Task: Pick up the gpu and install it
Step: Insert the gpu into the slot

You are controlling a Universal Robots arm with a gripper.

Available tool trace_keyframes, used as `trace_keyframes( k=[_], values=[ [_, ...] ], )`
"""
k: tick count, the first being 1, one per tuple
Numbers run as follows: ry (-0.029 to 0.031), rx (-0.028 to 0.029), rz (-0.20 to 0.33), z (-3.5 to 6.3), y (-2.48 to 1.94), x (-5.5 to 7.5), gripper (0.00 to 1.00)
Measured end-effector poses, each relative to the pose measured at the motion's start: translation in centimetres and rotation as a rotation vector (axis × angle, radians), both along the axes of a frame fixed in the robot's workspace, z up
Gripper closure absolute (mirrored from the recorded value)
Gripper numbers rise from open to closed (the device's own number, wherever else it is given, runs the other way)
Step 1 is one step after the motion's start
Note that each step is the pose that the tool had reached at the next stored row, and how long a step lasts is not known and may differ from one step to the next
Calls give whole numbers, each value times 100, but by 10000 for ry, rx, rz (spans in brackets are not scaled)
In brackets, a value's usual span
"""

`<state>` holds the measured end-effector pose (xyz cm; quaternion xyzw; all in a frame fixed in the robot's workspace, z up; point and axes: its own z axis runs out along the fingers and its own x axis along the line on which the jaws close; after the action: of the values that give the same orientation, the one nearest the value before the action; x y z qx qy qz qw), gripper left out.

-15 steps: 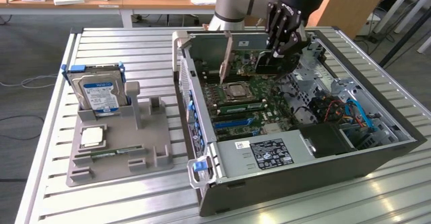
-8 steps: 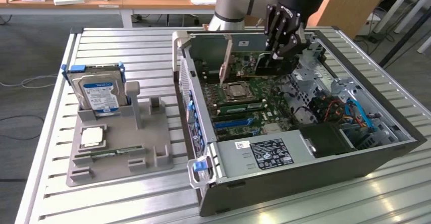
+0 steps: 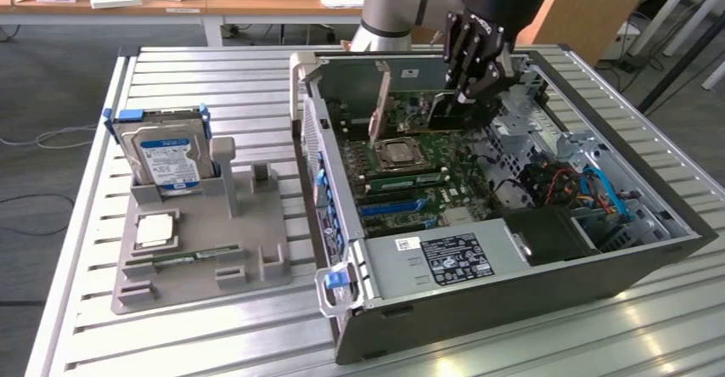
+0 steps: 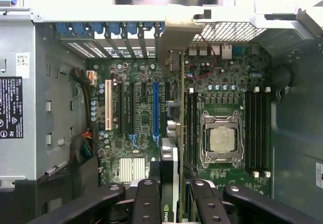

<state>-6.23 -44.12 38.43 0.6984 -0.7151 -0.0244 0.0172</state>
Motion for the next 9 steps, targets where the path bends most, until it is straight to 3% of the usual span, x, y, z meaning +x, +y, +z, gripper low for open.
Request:
trace_keyframes(
  k=[9],
  values=[
    [-1,0,185,-51,0,0,73]
  ],
)
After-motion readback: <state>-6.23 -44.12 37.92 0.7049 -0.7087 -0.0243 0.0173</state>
